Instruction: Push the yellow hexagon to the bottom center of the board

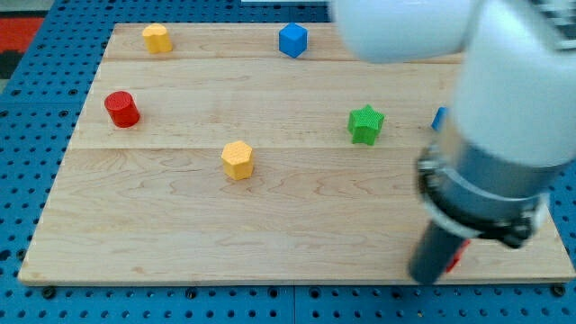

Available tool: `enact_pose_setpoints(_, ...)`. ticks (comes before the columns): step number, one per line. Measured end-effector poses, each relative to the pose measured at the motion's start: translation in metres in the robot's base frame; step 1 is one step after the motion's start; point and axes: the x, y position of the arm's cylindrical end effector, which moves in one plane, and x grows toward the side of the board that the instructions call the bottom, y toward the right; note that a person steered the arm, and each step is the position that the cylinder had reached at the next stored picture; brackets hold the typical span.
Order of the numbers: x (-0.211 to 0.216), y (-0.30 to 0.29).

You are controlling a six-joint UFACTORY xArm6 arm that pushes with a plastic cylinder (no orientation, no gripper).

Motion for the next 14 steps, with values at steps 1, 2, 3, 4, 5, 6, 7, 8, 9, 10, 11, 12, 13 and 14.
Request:
enact_pose_setpoints(1,-0.012,0.017)
enact_pose_setpoints(2,0.006,0.022)
enact_pose_setpoints(3,0.003,0.066)
enact_pose_setpoints(4,-0.024,0.135)
enact_pose_setpoints(5,-0.071,0.091)
enact_pose_setpoints(6,-0.093,-0.027)
enact_pose_setpoints(7,-0.121,-0.110)
enact_pose_setpoints(8,-0.161,-0.211)
enact_pose_setpoints(9,-0.175,-0.252)
enact_pose_setpoints(10,-0.174,-0.277)
enact_pose_setpoints(11,-0.173,-0.336)
enact_pose_setpoints(12,-0.158,-0.298)
enact_pose_setpoints(13,-0.140,-0.278)
enact_pose_setpoints(14,-0.135,-0.347)
